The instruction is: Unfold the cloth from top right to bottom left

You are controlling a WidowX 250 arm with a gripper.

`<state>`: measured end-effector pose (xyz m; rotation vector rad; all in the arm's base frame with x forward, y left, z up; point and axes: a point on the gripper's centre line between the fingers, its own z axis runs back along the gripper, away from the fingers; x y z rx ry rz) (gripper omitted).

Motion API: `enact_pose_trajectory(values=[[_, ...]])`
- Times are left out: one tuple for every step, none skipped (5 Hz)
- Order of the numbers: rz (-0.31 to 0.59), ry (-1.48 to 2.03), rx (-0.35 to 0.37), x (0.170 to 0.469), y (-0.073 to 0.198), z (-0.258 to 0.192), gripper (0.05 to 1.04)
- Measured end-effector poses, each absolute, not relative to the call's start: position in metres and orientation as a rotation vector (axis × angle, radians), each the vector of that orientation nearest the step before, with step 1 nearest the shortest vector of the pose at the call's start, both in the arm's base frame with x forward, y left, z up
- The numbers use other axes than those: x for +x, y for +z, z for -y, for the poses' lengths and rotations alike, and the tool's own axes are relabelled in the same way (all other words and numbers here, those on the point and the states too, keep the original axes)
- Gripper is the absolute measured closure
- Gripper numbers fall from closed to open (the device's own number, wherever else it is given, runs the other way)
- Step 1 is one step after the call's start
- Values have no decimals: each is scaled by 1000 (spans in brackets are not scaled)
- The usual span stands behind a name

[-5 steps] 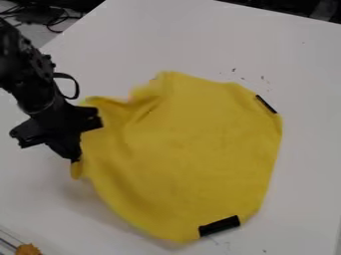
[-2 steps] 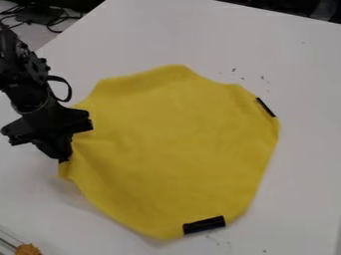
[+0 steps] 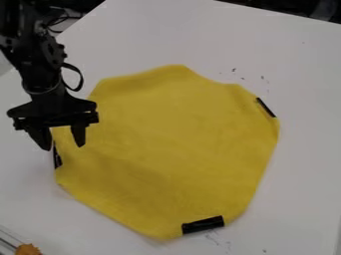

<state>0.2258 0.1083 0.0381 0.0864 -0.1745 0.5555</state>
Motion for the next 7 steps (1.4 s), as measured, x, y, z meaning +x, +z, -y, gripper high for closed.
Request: enact_pose_trajectory(values=[[105, 497, 145, 231, 53, -102, 77], [65, 430, 208, 239, 73, -88, 80], [45, 312, 235, 265, 83, -69, 84], [49, 220, 208, 293, 79, -47, 84], [41, 140, 170, 324, 75, -27, 84], [42, 58, 140, 355, 70, -20, 84], [73, 22, 125, 386, 66, -22, 84]])
